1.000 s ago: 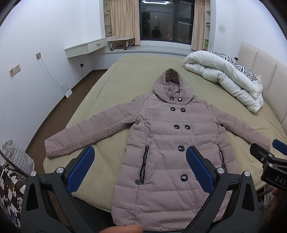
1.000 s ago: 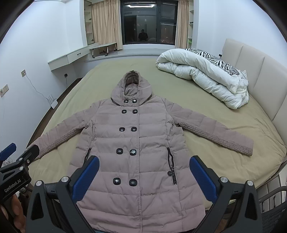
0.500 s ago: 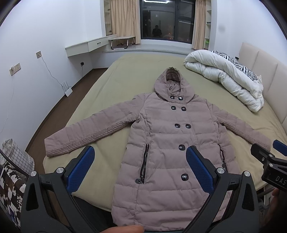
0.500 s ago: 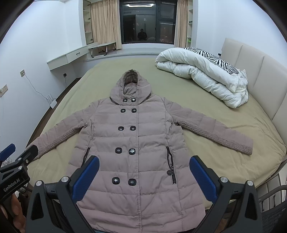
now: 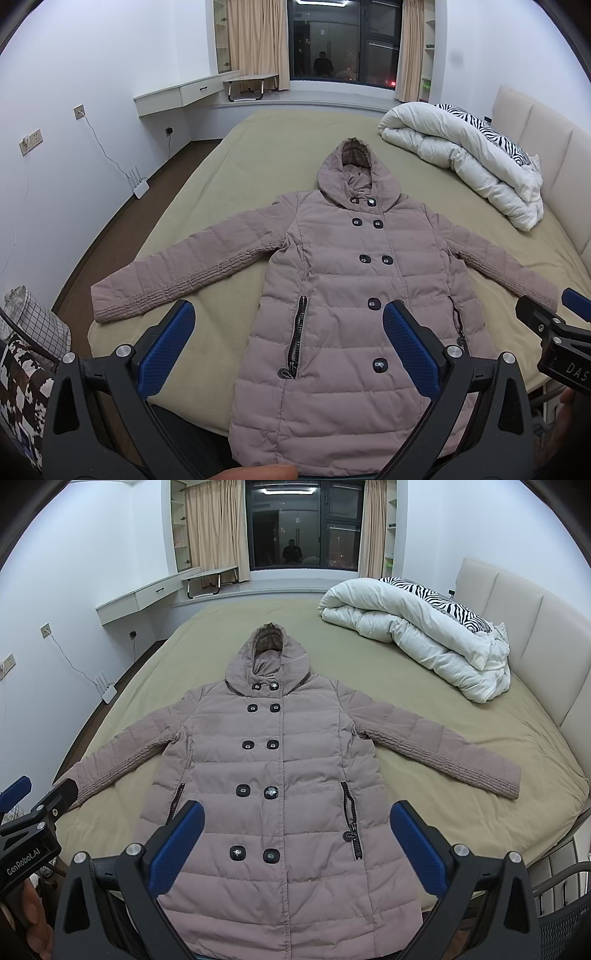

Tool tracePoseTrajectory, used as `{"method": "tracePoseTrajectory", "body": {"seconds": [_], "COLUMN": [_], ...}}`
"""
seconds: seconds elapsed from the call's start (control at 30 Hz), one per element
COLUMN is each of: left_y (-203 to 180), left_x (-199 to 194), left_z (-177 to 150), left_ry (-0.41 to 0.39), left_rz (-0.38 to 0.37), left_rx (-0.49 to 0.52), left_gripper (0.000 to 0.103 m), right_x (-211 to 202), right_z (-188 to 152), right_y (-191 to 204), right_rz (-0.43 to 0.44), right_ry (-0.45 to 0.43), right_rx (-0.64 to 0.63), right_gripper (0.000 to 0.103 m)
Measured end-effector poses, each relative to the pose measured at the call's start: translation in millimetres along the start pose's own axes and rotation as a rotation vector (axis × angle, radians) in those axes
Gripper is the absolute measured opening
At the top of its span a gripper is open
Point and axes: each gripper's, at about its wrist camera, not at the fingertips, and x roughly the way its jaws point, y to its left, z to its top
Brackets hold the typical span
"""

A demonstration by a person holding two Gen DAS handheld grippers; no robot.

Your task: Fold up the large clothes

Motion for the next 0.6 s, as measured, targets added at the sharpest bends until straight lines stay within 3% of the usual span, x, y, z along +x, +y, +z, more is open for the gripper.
{"method": "tracePoseTrajectory", "body": {"seconds": [0.6], "left_y": [0.3], "left_x": [0.1], "left_z": [0.4], "left_ry": [0.003], "left_rz": [-0.001], "left_rx": [0.0], "left_gripper": [0.103], "right_x": [1.7], "right_z": [-0.2], "right_y": [0.4], "right_rz": [0.0], "right_ry": [0.003], "right_rx": [-0.001], "right_gripper": [0.103]}}
